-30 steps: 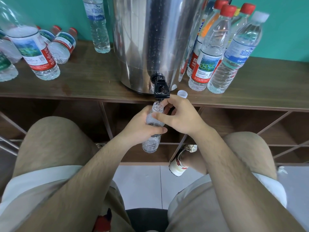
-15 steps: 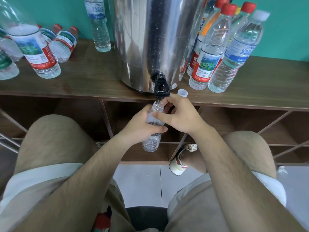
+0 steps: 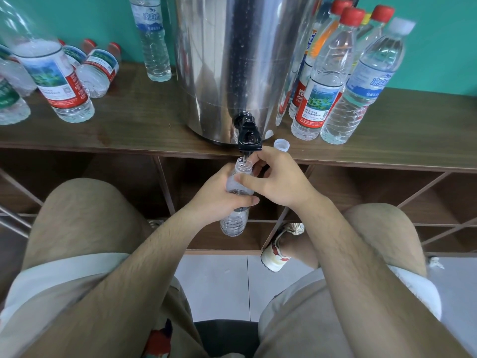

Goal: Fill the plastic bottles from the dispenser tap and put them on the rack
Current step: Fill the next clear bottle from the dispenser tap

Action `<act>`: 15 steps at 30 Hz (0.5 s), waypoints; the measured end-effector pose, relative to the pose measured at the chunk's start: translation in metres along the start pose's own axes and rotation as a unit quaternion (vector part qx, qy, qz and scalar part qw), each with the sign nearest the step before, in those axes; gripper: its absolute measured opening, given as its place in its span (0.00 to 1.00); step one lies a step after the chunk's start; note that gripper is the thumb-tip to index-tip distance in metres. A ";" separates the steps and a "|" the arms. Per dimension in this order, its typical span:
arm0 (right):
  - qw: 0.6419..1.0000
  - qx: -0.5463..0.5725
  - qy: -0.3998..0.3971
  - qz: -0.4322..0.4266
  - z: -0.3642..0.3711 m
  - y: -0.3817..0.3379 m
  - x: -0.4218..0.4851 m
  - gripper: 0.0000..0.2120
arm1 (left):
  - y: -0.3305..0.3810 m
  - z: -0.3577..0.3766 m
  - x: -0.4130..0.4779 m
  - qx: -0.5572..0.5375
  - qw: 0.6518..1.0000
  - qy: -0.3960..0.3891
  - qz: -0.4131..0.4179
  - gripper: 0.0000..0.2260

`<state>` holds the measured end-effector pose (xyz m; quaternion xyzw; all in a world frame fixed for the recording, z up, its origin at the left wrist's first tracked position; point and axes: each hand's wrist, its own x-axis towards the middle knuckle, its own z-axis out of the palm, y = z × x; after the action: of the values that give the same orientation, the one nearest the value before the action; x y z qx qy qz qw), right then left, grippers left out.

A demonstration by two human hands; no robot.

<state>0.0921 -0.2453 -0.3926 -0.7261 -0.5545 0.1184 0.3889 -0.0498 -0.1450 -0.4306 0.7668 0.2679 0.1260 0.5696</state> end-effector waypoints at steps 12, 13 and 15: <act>1.000 -0.013 -0.002 -0.006 -0.001 -0.002 0.000 0.13 | 0.007 0.001 -0.004 0.016 1.000 0.004 -0.006 0.30; 1.000 -0.014 -0.004 -0.007 -0.001 -0.002 0.000 0.13 | 0.007 0.000 -0.004 0.014 1.000 0.005 -0.008 0.30; 1.000 -0.015 -0.006 -0.009 0.000 -0.003 0.001 0.13 | 0.008 0.000 -0.006 0.014 1.000 0.005 -0.012 0.30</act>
<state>0.0906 -0.2448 -0.3903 -0.7264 -0.5651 0.1110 0.3752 -0.0524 -0.1498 -0.4223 0.7707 0.2821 0.1190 0.5589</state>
